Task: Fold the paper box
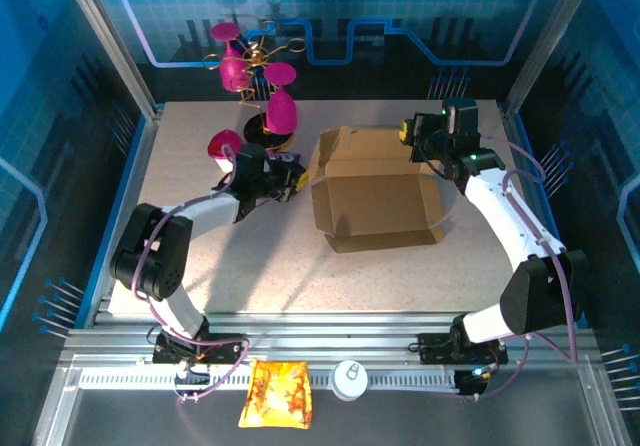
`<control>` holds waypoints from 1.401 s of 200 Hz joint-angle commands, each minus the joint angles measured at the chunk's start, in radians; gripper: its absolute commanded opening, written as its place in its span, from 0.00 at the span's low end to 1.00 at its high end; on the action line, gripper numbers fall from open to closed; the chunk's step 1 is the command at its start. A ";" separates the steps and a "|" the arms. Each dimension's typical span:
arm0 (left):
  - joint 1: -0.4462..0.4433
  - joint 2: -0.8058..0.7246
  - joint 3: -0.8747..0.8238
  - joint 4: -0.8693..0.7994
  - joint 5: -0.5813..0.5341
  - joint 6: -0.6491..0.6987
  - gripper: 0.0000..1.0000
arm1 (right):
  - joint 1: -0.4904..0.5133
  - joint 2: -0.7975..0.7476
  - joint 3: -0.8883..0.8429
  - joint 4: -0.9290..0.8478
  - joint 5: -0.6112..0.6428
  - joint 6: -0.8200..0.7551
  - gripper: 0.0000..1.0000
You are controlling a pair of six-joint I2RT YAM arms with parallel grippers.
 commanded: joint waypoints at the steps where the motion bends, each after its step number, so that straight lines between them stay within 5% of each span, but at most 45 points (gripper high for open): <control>1: -0.001 0.028 -0.028 0.115 0.024 -0.048 0.18 | -0.015 0.010 0.031 0.024 -0.012 0.032 0.00; 69: -0.072 0.063 -0.051 0.257 0.028 -0.111 0.19 | -0.014 0.033 0.016 0.070 -0.013 0.051 0.00; 124: -0.096 0.066 -0.025 0.161 0.023 -0.038 0.19 | 0.007 0.031 -0.002 0.088 -0.006 0.051 0.00; 154: -0.102 0.056 -0.034 0.172 0.010 0.008 0.15 | 0.007 0.030 -0.023 0.126 0.015 0.045 0.00; 173: -0.107 0.060 -0.046 0.200 0.026 0.043 0.00 | 0.007 0.032 -0.049 0.194 0.036 0.022 0.00; 200: -0.095 0.055 -0.079 0.123 0.018 0.090 0.00 | 0.017 0.051 -0.103 0.361 0.057 -0.057 0.00; 215: -0.073 0.020 -0.132 0.086 -0.015 0.083 0.21 | 0.030 0.069 -0.146 0.471 0.061 -0.084 0.00; 229: -0.049 -0.030 -0.176 0.026 -0.037 0.090 0.31 | 0.043 0.086 -0.190 0.570 0.068 -0.096 0.00; 280: -0.019 -0.241 -0.183 -0.371 -0.107 0.244 0.38 | 0.072 0.162 -0.251 0.794 0.041 -0.129 0.00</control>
